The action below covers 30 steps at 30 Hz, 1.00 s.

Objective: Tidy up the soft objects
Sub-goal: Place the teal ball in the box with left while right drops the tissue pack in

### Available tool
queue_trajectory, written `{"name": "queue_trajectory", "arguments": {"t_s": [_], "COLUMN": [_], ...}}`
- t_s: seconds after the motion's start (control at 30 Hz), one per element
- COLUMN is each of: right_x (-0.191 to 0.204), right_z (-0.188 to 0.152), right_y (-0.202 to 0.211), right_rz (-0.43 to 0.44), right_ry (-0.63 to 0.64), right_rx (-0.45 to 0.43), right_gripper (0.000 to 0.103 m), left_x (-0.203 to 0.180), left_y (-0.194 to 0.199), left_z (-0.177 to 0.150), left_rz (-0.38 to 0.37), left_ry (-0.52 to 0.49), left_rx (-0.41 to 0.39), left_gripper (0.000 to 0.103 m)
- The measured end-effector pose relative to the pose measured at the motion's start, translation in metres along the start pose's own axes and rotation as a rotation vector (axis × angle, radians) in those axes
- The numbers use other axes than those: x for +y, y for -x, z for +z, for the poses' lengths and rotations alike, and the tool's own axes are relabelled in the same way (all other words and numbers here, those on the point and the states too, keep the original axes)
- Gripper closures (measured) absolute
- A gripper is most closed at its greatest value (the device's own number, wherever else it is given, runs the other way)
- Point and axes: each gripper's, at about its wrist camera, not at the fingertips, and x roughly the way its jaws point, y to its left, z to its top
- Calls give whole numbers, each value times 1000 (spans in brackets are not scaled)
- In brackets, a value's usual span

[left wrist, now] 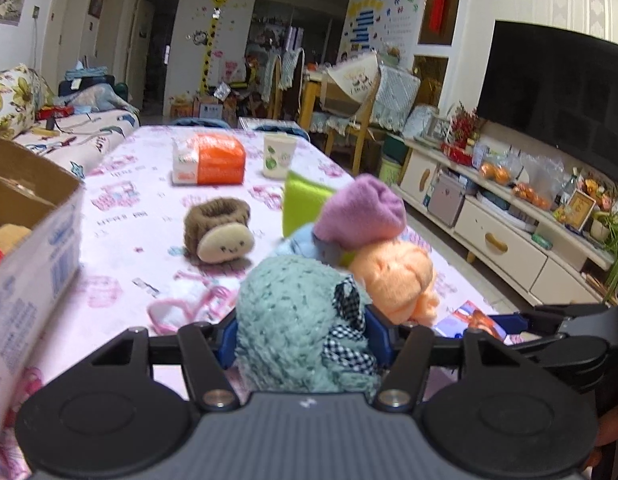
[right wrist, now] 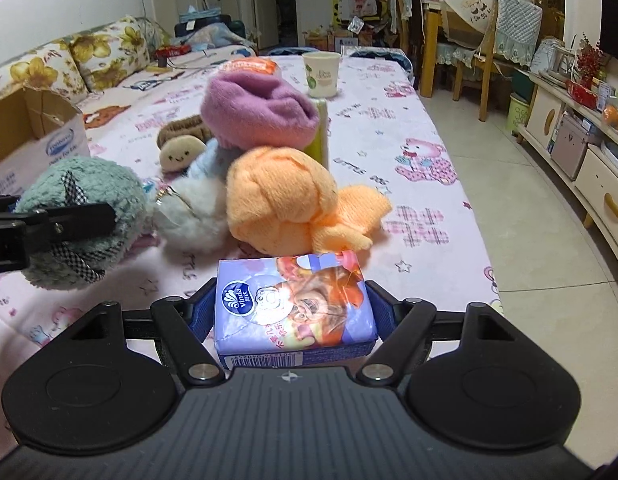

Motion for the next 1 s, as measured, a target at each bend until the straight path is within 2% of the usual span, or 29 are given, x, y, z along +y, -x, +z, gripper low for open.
{"name": "queue_trajectory", "arguments": {"t_s": [0.43, 0.6, 0.83, 1.0], "right_x": [33, 46, 79, 104], "right_z": [9, 18, 29, 40], "right_y": [5, 12, 20, 19], "right_rz": [27, 47, 102, 164], "right_ry": [24, 30, 82, 77], "right_rx": [-69, -126, -181, -188], "right_gripper": [9, 9, 9, 9], "left_x": [22, 34, 60, 80], "left_y": [42, 60, 83, 101], "left_z": [13, 17, 22, 24], "left_rz": [14, 26, 109, 201], "left_ry": [38, 83, 142, 205], "left_rx": [-125, -195, -286, -352], "left_gripper": [42, 42, 42, 42]}}
